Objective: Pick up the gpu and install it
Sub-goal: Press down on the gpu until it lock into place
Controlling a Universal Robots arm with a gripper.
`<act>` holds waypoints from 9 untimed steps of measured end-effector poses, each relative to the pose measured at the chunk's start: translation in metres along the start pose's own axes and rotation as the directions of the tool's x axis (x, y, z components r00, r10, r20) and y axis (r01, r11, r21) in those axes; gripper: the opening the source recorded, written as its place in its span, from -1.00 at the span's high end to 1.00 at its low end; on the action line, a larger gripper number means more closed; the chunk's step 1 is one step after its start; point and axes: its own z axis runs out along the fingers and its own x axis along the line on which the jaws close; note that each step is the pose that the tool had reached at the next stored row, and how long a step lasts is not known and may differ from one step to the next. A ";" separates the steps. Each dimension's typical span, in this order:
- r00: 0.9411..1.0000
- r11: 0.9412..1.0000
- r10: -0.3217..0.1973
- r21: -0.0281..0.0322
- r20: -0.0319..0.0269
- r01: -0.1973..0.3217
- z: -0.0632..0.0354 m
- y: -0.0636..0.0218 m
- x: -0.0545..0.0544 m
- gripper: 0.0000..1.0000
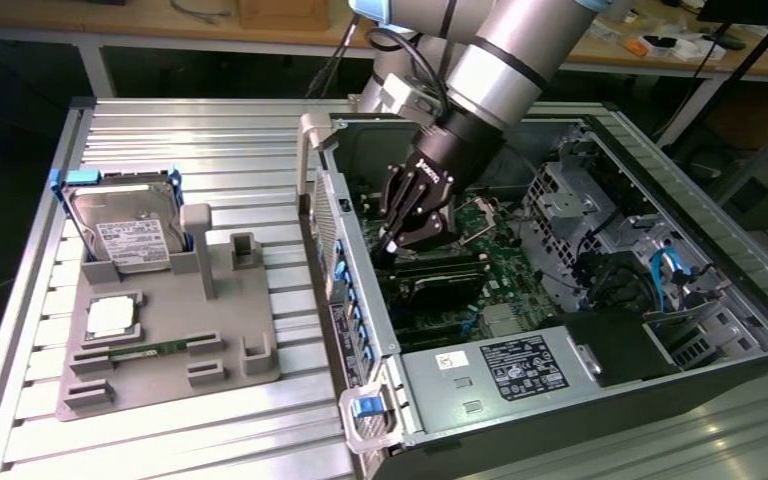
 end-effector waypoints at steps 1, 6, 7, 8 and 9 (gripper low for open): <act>1.000 1.000 -0.001 0.000 0.000 0.001 0.0003 0.0006 0.000 0.79; 1.000 1.000 -0.007 0.002 -0.004 0.007 0.0017 0.0033 0.000 0.79; 1.000 1.000 -0.008 0.002 -0.004 0.008 0.0018 0.0036 0.000 0.79; 1.000 1.000 -0.010 0.003 -0.005 0.010 0.0021 0.0040 0.000 0.79; 1.000 1.000 -0.011 0.003 -0.006 0.011 0.0023 0.0045 0.000 0.79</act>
